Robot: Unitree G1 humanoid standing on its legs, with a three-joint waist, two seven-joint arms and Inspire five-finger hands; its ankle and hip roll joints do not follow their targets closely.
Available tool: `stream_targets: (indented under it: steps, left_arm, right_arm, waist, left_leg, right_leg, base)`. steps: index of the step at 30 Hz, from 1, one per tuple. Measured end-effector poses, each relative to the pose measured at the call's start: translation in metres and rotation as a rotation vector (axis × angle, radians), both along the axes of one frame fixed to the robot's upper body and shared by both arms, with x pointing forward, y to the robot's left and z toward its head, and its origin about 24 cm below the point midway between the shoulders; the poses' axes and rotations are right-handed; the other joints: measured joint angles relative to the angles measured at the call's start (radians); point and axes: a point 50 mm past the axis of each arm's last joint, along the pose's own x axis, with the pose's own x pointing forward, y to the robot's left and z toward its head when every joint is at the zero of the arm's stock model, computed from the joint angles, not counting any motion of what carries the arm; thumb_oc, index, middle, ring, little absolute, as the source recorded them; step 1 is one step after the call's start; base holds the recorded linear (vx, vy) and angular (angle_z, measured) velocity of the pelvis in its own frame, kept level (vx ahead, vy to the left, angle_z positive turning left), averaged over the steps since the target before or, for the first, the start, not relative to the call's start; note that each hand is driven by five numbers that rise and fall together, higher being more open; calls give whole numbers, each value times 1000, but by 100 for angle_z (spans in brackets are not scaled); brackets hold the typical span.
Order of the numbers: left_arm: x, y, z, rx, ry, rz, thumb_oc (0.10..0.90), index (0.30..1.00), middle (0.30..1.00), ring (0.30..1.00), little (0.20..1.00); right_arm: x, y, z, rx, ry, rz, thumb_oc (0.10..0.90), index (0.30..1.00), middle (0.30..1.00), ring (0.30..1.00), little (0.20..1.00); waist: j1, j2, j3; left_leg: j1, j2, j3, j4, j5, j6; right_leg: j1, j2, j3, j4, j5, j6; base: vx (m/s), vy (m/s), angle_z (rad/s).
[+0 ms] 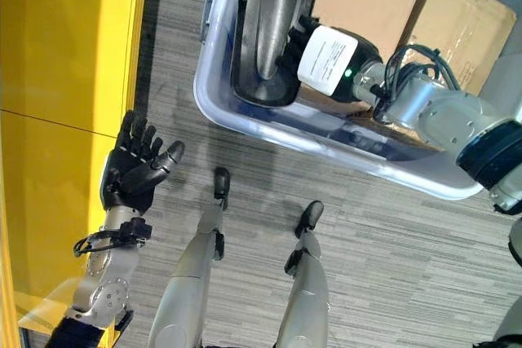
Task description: Move parts from the plastic box to the shelf.
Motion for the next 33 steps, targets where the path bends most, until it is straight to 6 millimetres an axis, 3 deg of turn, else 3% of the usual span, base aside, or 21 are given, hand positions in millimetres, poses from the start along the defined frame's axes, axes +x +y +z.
stream_targets:
  steps: [3, 4, 8, 18, 23, 25, 30, 33]
  left_arm:
    - [0, 0, 0, -1, 1, 0, 900, 1000, 1000, 1000, 1000]
    - [0, -2, 0, -1, -1, -6, 900, 1000, 1000, 1000, 1000]
    - [0, -8, -2, -29, -1, -17, 900, 1000, 1000, 1000, 1000]
    - [4, -15, 6, -34, -23, -35, 900, 1000, 1000, 1000, 1000]
    - [5, -16, 9, -35, -37, -39, 900, 1000, 1000, 1000, 1000]
    - [5, -15, 10, -34, -39, -37, 900, 1000, 1000, 1000, 1000]
    - [4, -15, 8, -30, -29, -37, 900, 1000, 1000, 1000, 1000]
    - [2, -12, 3, -27, -5, -31, 900, 1000, 1000, 1000, 1000]
  right_arm:
    - [4, 8, 2, 54, -8, 27, 400, 300, 300, 300, 300]
    - [5, 19, 9, 86, -32, 74, 400, 300, 300, 300, 300]
    - [8, 33, 15, 116, -59, 106, 400, 300, 300, 300, 300]
    - [8, 27, 14, 173, -48, 96, 400, 300, 300, 300, 300]
    - [6, 23, -8, 188, 10, 79, 400, 300, 300, 300, 300]
    - [5, 16, -26, 214, 56, 56, 400, 300, 300, 300, 300]
    - [-3, -1, -43, 203, 100, 13, 400, 300, 300, 300, 300]
    - [-15, -22, -59, 217, 154, -35, 400, 300, 300, 300, 300]
  waist:
    - [-12, 4, -2]
    - [-17, 9, -5]
    - [-8, 15, -8]
    - [6, 15, -8]
    - [7, 15, -8]
    - [8, 15, -8]
    - [-2, 15, -7]
    - [-12, 16, -6]
  left_leg:
    - [-13, 2, -3, 8, 1, -2]
    - [-25, 2, -4, 7, 3, -3]
    - [-37, 1, -6, 6, 13, -5]
    - [-36, -2, -22, 5, 27, -4]
    - [4, -3, -22, 4, 28, -1]
    - [29, -4, -21, 3, 27, 0]
    - [78, -3, -15, 1, 25, 2]
    - [174, -2, -2, -23, 22, 5]
  right_leg:
    - [-26, -2, 1, 37, -13, -2]
    - [-52, -4, 6, 63, -26, -10]
    - [-81, -10, 16, 100, -35, -10]
    - [-86, -17, 4, 140, -55, -13]
    - [-44, -18, 2, 138, -56, -12]
    - [-17, -19, 0, 133, -55, -11]
    - [38, -15, 1, 109, -44, -9]
    - [144, -6, 0, 48, -20, -3]
  base:
    - [0, 0, 0]
    - [0, 0, 0]
    - [-3, 3, 2]
    - [-16, 15, 5]
    - [-22, 7, 1]
    - [-22, 9, 0]
    - [-22, 2, -3]
    - [-4, -13, -8]
